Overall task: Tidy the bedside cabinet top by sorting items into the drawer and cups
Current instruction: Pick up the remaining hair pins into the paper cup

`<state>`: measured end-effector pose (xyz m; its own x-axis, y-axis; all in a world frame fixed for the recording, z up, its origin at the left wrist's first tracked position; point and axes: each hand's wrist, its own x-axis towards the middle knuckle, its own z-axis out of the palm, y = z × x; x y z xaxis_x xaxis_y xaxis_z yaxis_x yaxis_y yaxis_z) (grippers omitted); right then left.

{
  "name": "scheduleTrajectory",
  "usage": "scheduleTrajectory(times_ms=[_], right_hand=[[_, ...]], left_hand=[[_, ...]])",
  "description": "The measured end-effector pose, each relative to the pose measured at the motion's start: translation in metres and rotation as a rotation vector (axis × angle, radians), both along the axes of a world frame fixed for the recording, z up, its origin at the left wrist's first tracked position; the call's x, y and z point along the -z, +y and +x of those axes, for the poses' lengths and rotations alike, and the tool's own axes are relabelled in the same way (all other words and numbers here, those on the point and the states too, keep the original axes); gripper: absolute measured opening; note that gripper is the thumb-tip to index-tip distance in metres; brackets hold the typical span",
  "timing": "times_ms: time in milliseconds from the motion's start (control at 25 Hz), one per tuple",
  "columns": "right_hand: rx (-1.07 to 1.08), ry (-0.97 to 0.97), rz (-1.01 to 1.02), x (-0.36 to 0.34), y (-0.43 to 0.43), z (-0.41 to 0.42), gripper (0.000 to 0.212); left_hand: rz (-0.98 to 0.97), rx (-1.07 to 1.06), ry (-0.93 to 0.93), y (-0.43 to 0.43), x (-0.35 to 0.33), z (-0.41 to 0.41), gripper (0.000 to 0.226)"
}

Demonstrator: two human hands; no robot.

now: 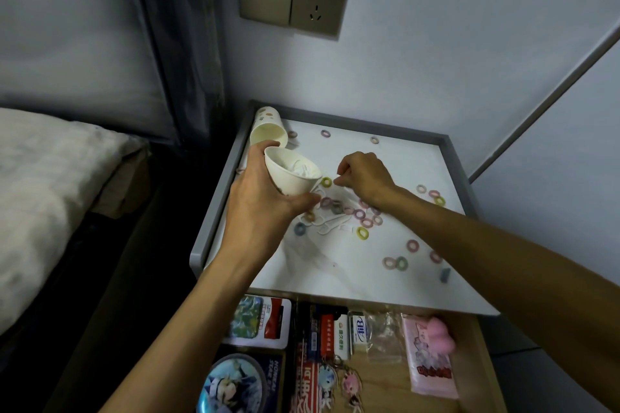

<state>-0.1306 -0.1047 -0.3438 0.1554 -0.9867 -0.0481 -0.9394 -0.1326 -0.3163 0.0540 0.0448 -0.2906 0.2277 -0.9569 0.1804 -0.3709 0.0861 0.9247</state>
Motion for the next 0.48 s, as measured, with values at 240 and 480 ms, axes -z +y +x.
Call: scheduleTrajectory(times_ms=[240, 480], right_hand=[[0.038, 0.25, 0.036, -0.003, 0.006, -0.005, 0.026], [-0.041, 0.119, 0.036, -0.017, 0.029, -0.022, 0.021]], left_hand=[[0.018, -0.009, 0.012, 0.0, 0.0, 0.003, 0.081], [0.016, -0.006, 0.027, 0.003, -0.002, 0.003, 0.079]])
